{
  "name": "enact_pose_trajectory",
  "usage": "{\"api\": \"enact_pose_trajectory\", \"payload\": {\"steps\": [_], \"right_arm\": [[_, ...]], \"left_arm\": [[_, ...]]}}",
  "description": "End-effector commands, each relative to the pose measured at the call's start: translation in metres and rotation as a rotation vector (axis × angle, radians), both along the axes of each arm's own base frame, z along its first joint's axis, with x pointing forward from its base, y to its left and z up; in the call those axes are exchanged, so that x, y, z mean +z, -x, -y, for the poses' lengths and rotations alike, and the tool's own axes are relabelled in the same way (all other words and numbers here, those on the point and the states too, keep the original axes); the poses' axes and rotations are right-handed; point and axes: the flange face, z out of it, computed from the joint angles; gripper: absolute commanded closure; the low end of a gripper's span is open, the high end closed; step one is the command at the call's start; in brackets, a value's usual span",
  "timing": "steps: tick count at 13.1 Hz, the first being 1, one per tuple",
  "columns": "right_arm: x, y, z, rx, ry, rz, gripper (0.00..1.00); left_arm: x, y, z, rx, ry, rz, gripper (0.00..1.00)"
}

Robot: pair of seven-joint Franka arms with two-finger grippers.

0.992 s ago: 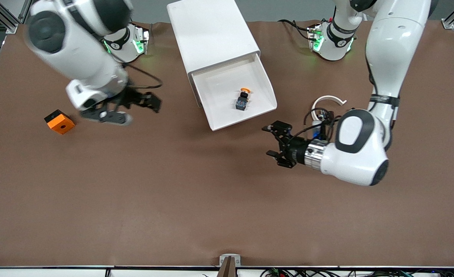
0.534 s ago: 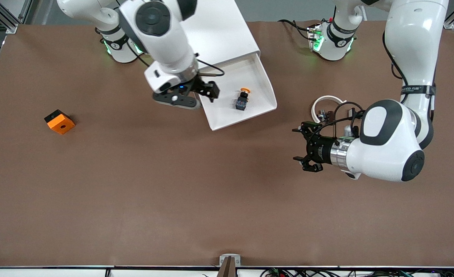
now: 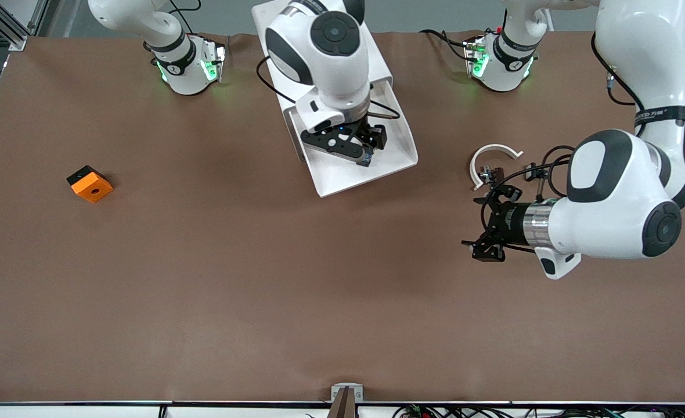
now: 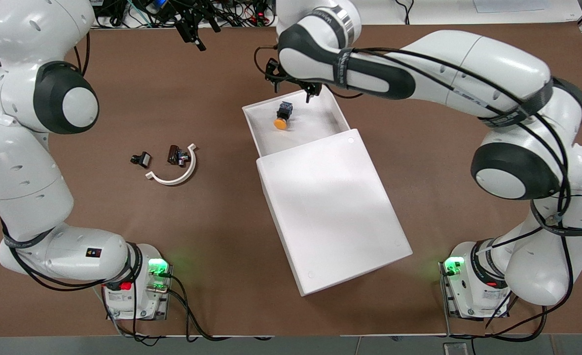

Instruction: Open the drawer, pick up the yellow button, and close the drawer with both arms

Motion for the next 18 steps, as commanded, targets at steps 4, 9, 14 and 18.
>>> {"api": "enact_pose_trajectory", "payload": {"steps": [4,9,14,18], "right_arm": [[-0.028,0.01,-0.03,-0.04,0.044,0.037,0.0],[-0.037,0.008,-0.029,-0.018,0.076,0.059,0.0],[-0.047,0.007,-0.031,-0.016,0.082,0.059,0.0],[-0.053,0.007,-0.034,-0.013,0.083,0.066,0.0]], "left_arm": [[0.02,-0.004,-0.025,-0.166,-0.015,0.15,0.0],[0.047,0.001,-0.048,-0.447,-0.032,0.285,0.0],[0.07,0.011,-0.038,-0.503,-0.09,0.322,0.0],[0.086,0.027,-0.04,-0.52,-0.089,0.299,0.0]]}}
